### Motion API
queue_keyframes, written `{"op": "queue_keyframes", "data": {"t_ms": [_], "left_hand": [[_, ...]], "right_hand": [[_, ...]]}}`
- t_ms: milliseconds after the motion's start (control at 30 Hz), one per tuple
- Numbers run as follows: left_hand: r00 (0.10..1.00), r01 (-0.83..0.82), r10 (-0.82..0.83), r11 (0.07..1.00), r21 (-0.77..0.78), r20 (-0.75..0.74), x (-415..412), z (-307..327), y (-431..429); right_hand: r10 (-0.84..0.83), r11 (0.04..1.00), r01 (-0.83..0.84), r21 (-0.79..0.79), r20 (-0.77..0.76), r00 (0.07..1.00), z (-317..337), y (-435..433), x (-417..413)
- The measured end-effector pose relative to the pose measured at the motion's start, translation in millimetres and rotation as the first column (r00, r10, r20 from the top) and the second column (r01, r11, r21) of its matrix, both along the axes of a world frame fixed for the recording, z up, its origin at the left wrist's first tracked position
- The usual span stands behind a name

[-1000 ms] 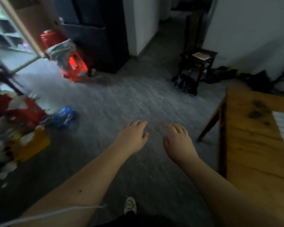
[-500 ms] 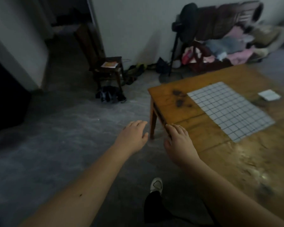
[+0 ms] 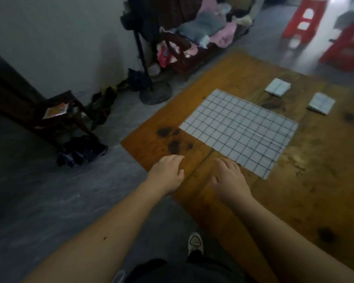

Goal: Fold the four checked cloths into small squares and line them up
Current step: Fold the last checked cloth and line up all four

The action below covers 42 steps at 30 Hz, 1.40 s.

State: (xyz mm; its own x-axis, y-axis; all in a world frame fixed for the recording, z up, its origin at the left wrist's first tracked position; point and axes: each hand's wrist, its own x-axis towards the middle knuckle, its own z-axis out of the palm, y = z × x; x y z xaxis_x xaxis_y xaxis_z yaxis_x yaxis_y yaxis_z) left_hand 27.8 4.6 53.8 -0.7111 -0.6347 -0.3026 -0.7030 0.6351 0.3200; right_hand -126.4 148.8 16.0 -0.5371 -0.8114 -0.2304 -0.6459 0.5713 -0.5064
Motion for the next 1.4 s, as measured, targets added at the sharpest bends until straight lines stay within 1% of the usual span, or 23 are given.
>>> {"op": "queue_keyframes", "data": {"t_ms": [67,233,400,567,733,900,1000,1100,1167,1233,1333,1400], "left_hand": [[0.997,0.077,-0.078,0.996,0.047,0.021,-29,-13,-10],[0.974,0.211,-0.218,0.971,0.108,0.060,-89,-48,-23],[0.933,0.333,-0.346,0.934,0.128,0.096,-136,-89,-39],[0.860,0.480,-0.486,0.874,0.078,0.156,-175,-121,-56],[0.790,0.573,-0.578,0.815,0.092,0.205,-194,-136,-78],[0.692,0.694,-0.701,0.712,0.112,0.172,-208,-133,-114],[0.625,0.763,-0.765,0.640,0.086,0.154,-216,-132,-135],[0.569,0.812,-0.804,0.583,0.040,0.173,-220,-134,-151],[0.562,0.817,-0.808,0.575,0.032,0.175,-224,-135,-155],[0.567,0.814,-0.805,0.580,0.027,0.173,-227,-133,-151],[0.622,0.774,-0.769,0.632,0.035,0.148,-227,-130,-135],[0.660,0.742,-0.742,0.668,0.057,0.113,-224,-129,-126]], "right_hand": [[-0.079,0.996,0.077,0.054,0.026,0.997,-13,3,-21],[-0.270,0.944,0.266,0.196,-0.005,0.963,-46,4,-71],[-0.361,0.878,0.370,0.304,-0.087,0.928,-75,-5,-99],[-0.415,0.825,0.421,0.377,-0.099,0.904,-88,-22,-102],[-0.438,0.795,0.443,0.415,-0.114,0.892,-92,-28,-90],[-0.470,0.767,0.470,0.438,-0.115,0.875,-84,-36,-61],[-0.445,0.784,0.434,0.445,-0.086,0.892,-74,-51,-35],[-0.394,0.828,0.357,0.432,-0.002,0.919,-69,-67,-7],[-0.380,0.855,0.328,0.402,0.055,0.923,-69,-77,3],[-0.380,0.875,0.331,0.353,0.078,0.922,-71,-85,7],[-0.404,0.881,0.375,0.287,0.048,0.913,-75,-90,1],[-0.465,0.857,0.447,0.254,0.010,0.885,-78,-85,-10]]}}
